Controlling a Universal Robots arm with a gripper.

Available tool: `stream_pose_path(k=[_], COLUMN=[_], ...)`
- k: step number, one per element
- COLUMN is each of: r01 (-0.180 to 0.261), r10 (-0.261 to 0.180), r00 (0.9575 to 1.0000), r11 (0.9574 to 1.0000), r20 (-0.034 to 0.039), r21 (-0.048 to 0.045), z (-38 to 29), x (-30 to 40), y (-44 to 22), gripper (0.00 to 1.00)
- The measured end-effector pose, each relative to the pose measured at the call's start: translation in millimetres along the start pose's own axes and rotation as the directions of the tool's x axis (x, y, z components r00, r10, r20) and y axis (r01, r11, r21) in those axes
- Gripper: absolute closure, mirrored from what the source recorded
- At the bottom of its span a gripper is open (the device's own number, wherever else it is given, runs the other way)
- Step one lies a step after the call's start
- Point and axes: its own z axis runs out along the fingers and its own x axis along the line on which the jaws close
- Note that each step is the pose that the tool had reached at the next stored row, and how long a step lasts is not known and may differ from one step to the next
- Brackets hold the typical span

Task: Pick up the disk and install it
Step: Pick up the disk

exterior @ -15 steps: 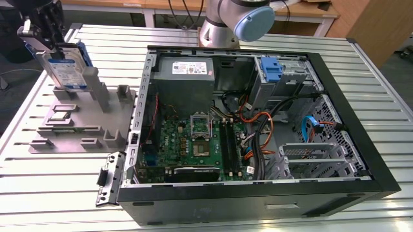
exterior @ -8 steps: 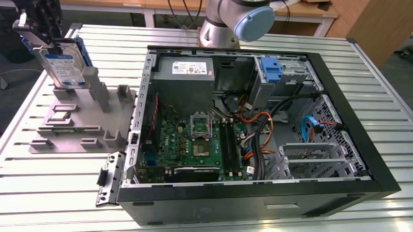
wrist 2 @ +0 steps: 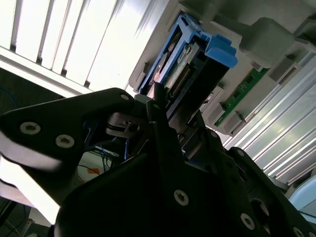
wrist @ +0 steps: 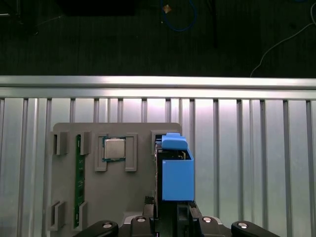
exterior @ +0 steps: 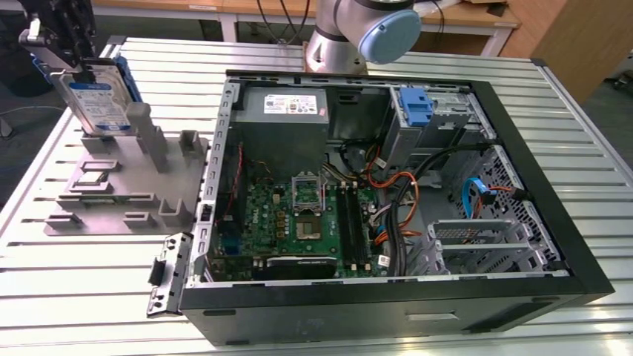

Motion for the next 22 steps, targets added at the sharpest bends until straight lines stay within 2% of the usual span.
stream_pose_path(k=[22], r01=[0.000], r10=[0.000], r00=[1.0000], r11=[1.0000], r20=[0.0000], r21=[0.0002], z=[-3.9], x=[-0.3], y=[0.2], gripper=[0.65])
